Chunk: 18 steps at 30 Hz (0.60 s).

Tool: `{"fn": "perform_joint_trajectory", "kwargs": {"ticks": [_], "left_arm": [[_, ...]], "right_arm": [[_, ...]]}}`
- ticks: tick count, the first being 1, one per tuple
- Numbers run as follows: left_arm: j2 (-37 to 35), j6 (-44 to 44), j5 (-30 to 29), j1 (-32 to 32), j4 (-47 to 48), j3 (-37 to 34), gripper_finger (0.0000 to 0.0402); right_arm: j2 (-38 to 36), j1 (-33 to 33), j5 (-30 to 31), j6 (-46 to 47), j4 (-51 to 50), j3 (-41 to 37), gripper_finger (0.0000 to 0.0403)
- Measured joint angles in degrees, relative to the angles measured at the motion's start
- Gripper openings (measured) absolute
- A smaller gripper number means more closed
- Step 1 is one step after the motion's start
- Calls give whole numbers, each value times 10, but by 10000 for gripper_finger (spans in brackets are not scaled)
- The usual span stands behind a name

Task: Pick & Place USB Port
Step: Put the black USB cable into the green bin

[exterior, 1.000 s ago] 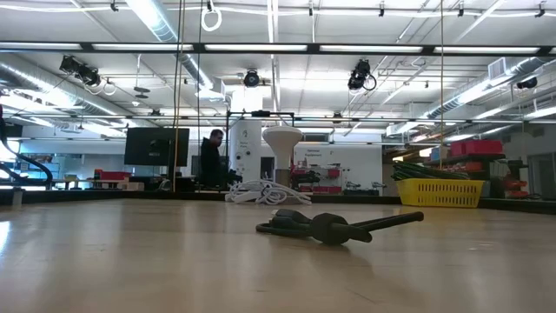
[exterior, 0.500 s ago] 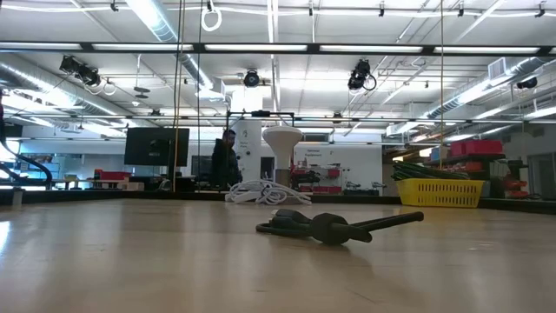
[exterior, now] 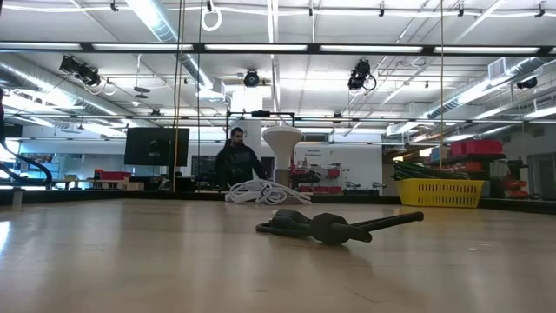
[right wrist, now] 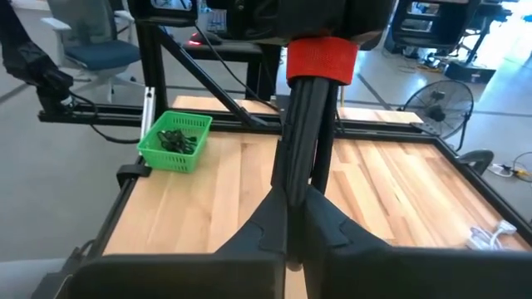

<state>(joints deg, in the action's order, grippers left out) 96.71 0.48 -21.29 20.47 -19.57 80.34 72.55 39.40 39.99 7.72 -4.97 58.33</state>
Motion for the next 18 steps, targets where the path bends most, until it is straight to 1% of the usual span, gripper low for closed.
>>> {"fn": "perform_joint_trajectory", "kwargs": {"ticks": [4,9,12,15,18], "left_arm": [[0,1,-24,0,18,0,41],[3,-2,-46,1,73,-2,41],[0,-14,-74,6,111,-2,41],[-4,-51,-78,14,172,-2,41],[-14,-102,-75,31,246,-1,41]], "right_arm": [[0,0,2,-9,-1,0,40],[-10,1,27,-16,-5,1,89],[-24,1,30,-17,-8,1,113],[-39,1,31,-10,-17,1,129],[-54,1,31,14,-52,1,134]]}}
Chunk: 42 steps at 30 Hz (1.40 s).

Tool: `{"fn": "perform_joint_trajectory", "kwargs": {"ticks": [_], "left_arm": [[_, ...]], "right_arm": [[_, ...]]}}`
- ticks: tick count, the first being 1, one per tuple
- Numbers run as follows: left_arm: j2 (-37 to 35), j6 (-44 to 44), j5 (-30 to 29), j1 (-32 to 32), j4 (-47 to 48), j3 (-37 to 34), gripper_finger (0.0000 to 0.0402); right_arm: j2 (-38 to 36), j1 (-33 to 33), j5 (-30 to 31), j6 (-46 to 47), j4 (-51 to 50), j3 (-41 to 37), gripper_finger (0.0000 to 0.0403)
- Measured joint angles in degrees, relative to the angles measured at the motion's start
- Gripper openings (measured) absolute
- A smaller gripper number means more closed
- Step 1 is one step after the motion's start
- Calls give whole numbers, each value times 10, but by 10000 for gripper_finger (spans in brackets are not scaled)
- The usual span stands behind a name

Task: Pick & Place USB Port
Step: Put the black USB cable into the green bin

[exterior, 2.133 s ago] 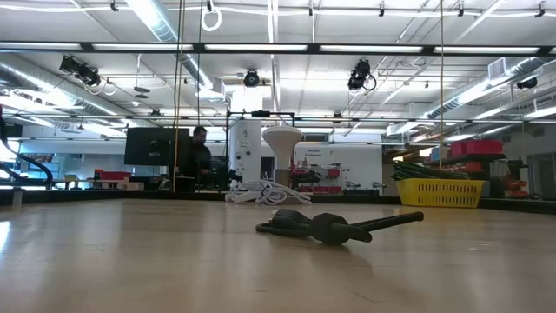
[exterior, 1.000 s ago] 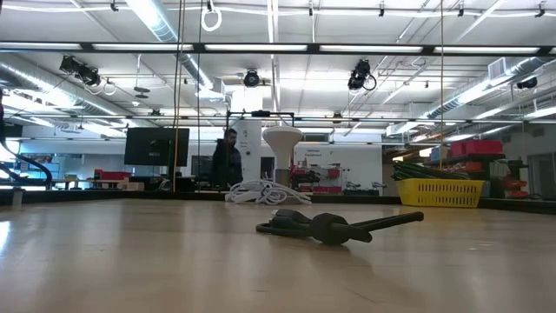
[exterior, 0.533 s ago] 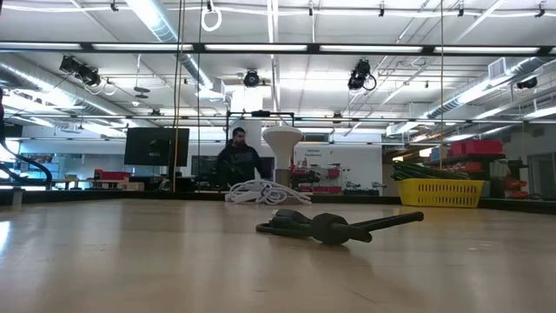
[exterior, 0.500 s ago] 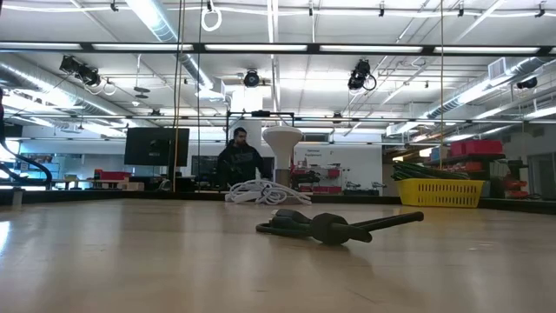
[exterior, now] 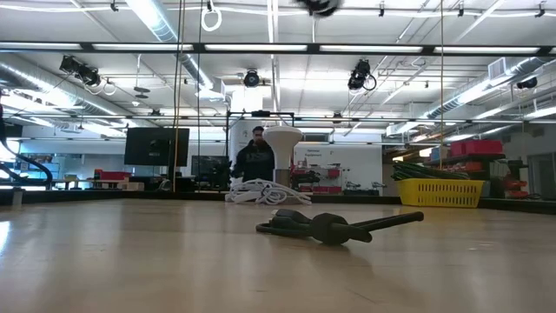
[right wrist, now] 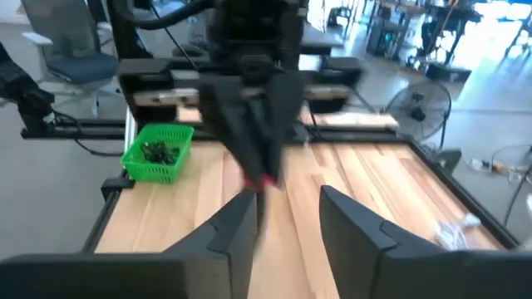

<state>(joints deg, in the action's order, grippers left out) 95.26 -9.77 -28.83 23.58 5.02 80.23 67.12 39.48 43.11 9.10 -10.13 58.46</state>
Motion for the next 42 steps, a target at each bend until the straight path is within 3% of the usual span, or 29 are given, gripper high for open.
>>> {"fn": "perform_joint_trajectory", "kwargs": {"ticks": [7,11,19,35,42], "left_arm": [[-35,-141,14,69,223,0,41],[-51,-235,55,115,305,0,41],[-59,-425,124,199,467,-1,41],[-57,-730,224,301,628,0,40],[-57,-812,238,348,641,0,40]], "right_arm": [[-15,0,15,84,-99,0,124],[-15,-1,21,112,-139,0,115],[-14,-2,32,125,-144,0,105],[-14,-2,40,127,-145,0,104],[-14,-2,40,129,-146,0,104]]}}
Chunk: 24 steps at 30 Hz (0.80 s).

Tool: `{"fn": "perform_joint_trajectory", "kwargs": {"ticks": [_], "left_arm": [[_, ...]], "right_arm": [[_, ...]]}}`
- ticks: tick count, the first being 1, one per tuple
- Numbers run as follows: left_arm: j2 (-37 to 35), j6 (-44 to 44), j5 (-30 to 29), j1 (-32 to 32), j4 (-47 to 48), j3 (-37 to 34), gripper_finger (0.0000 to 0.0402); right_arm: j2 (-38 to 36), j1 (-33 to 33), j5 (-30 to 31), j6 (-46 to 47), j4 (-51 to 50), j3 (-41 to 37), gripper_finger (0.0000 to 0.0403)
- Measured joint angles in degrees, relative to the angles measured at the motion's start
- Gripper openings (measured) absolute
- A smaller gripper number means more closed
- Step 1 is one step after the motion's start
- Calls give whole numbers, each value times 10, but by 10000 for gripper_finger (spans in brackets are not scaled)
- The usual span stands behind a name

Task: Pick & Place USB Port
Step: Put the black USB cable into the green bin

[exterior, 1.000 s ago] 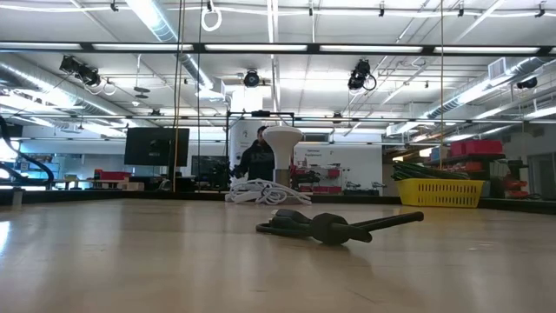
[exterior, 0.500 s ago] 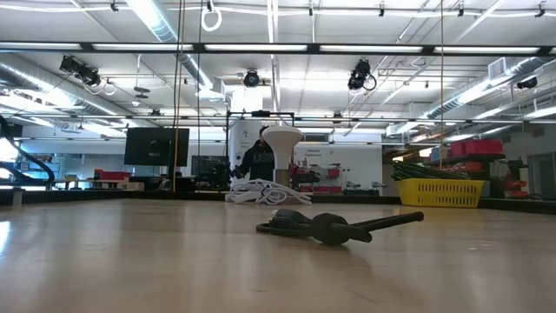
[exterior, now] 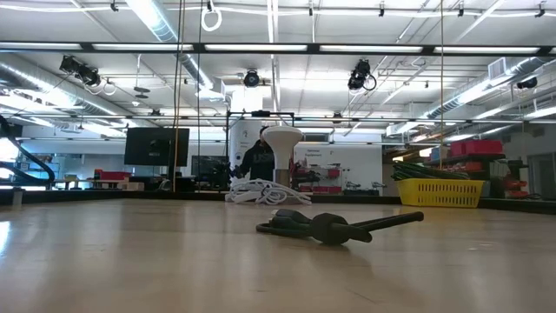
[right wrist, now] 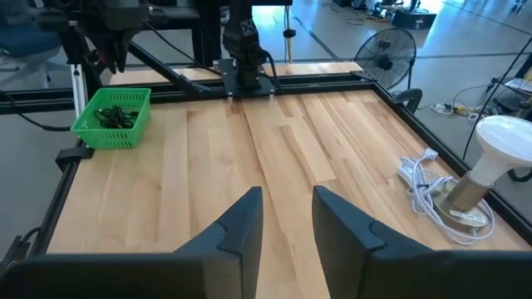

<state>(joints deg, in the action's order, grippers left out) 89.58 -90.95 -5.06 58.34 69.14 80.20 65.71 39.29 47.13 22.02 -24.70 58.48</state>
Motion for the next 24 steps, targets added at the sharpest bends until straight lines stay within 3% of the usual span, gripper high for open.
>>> {"fn": "perform_joint_trajectory", "kwargs": {"ticks": [14,24], "left_arm": [[0,-86,-16,61,17,0,45],[0,-86,-39,69,12,0,53]], "right_arm": [[0,0,0,0,0,0,104],[0,0,-1,0,0,0,104]]}}
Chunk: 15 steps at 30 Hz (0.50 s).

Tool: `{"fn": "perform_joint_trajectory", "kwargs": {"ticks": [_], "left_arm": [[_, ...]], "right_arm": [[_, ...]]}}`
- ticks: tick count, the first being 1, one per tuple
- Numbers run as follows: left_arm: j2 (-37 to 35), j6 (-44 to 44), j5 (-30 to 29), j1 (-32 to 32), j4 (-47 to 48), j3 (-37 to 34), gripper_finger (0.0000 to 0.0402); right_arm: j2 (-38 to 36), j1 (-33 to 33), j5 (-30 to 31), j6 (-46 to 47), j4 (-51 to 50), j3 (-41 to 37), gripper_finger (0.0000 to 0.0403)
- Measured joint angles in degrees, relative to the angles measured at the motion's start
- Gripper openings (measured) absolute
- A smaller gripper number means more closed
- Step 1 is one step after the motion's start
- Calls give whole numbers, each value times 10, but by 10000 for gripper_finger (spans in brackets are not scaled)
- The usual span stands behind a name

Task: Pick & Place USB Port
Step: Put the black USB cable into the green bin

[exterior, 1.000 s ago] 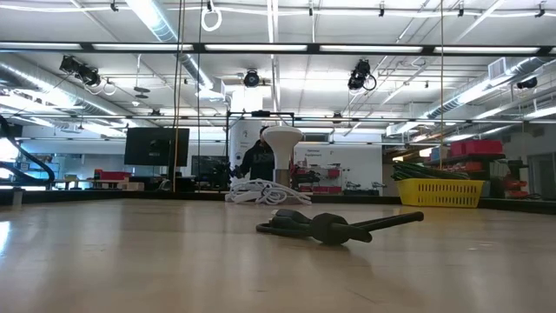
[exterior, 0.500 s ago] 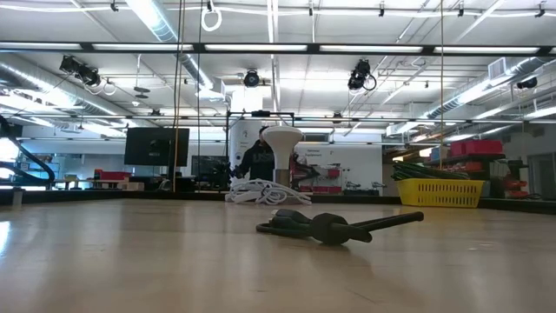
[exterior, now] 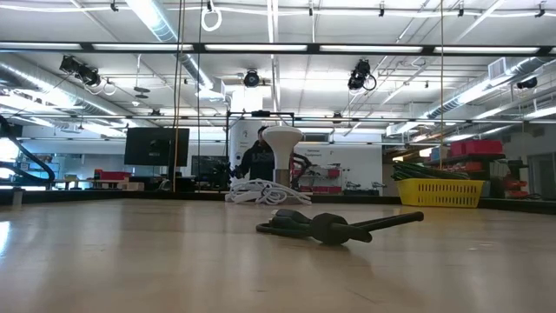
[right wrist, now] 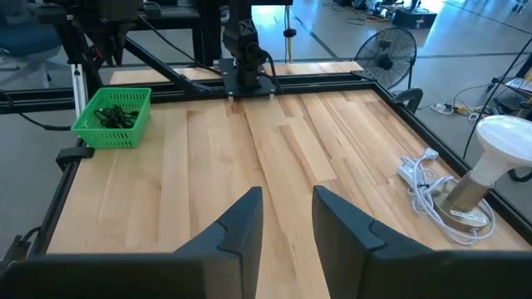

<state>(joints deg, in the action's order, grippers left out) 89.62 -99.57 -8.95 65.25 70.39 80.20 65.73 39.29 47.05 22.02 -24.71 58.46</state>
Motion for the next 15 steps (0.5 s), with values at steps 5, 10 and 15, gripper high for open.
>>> {"fn": "perform_joint_trajectory", "kwargs": {"ticks": [5,10,15], "left_arm": [[0,2,-1,0,1,0,61],[0,1,-3,0,1,0,62],[0,2,-9,0,2,0,78]], "right_arm": [[0,0,0,0,0,0,104],[0,0,0,0,0,0,104],[0,0,0,0,0,0,104]]}}
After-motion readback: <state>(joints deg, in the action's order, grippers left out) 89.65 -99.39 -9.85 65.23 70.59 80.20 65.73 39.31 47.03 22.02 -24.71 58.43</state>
